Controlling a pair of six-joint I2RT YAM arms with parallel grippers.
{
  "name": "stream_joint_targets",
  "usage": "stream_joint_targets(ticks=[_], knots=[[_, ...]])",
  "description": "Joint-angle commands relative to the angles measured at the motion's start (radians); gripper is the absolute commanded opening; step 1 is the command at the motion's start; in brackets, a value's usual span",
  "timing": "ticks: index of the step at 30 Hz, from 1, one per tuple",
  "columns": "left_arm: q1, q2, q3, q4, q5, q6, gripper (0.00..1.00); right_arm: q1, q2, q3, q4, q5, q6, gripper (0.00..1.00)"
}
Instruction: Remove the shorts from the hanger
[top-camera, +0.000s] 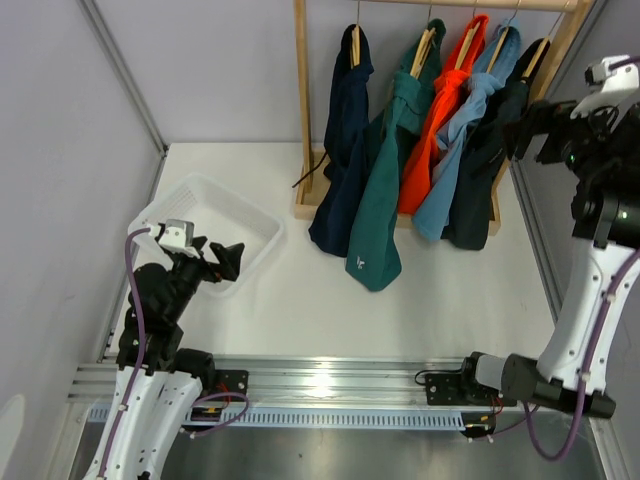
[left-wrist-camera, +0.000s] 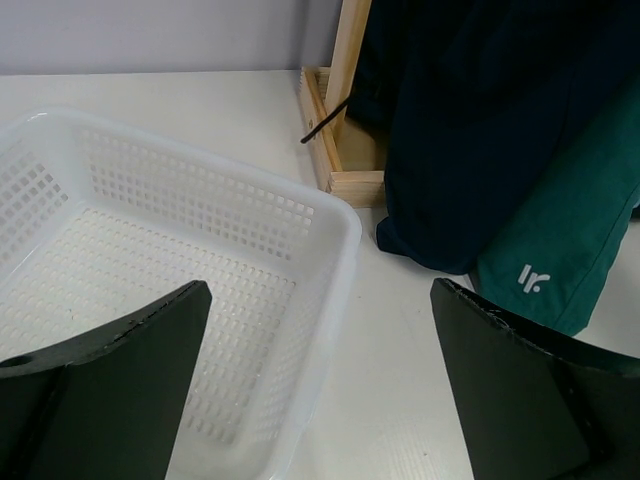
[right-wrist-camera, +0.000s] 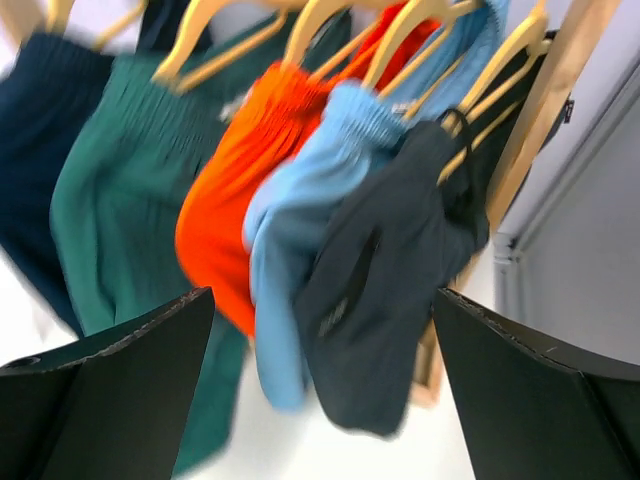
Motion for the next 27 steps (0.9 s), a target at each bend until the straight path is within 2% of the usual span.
stream_joint_targets(ticks=[1,2,5,6,14,17,18,23,27], knots=[[-0.005,0.005,0.016,0.042,0.022,-0.003,0.99,-0.012,0.122,0.093,0.044,0.000,0.249,0.99],[-0.005,0.005,0.017,0.042,0.021,-0.003,0.99,-0.010,0.139,0.105,0.063,0.011,0.332,0.99],[-0.005,0.010,0.016,0.042,0.022,-0.003,0.99,0.011,0.192,0.158,0.103,0.139,0.385,0.96],[-0.005,0.014,0.016,0.044,0.022,-0.003,0.99,0.040,0.209,0.156,0.139,0.226,0.371,0.95],[-0.005,0.034,0.017,0.044,0.027,0.001,0.99,0.133,0.353,0.228,0.261,0.491,0.298,0.84],[-0.005,0.033,0.017,0.042,0.024,0.001,0.99,0.140,0.420,0.276,0.274,0.584,0.270,0.73],[-0.005,0.034,0.016,0.044,0.025,0.001,0.99,0.140,0.443,0.282,0.278,0.595,0.262,0.68],[-0.005,0.034,0.019,0.042,0.026,0.000,0.99,0.139,0.479,0.279,0.279,0.604,0.242,0.61],[-0.005,0.031,0.017,0.044,0.027,0.000,0.99,0.125,0.496,0.276,0.276,0.598,0.235,0.46]])
